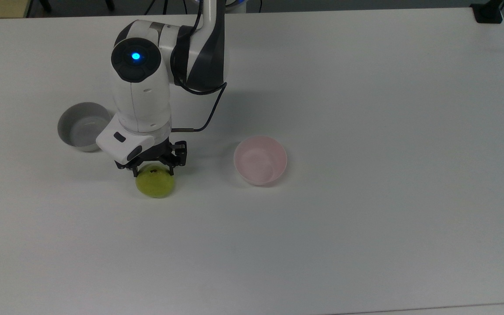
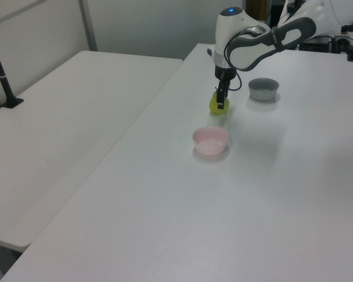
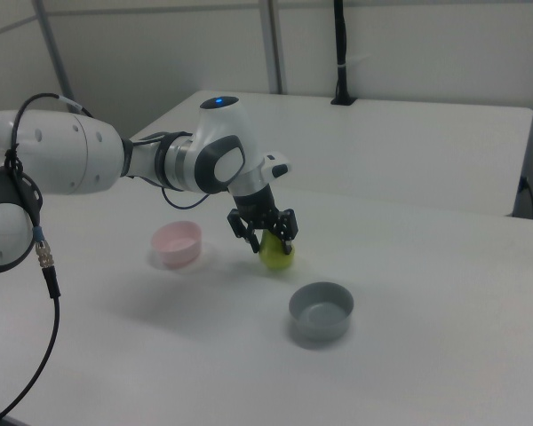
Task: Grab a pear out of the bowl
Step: 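Lower the pear onto the table beside the grey bowl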
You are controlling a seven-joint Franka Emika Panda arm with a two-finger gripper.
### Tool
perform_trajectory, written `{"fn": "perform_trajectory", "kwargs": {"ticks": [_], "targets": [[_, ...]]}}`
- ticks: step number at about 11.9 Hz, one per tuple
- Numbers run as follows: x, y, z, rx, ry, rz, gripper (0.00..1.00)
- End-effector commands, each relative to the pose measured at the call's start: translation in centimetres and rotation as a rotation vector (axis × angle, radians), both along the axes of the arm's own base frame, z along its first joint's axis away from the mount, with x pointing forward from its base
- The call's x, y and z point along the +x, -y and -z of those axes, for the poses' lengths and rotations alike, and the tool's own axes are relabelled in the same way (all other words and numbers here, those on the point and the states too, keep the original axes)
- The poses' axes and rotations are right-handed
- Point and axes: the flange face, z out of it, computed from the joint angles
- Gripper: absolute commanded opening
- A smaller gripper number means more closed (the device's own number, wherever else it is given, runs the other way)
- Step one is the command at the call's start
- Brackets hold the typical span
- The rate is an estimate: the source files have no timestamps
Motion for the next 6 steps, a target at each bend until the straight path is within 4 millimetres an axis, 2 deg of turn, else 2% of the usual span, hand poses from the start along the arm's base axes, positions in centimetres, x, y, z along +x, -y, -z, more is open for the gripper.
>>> {"fn": "perform_trajectory", "kwargs": {"ticks": [1, 3, 6], "targets": [[-0.17, -0.32, 0.13, 0.003, 0.014, -0.018, 0.85], [-0.16, -0.43, 0.13, 0.003, 0.014, -0.020, 0.94], [-0.16, -0.43, 0.02, 0.003, 0.016, -0.020, 0.98]]}}
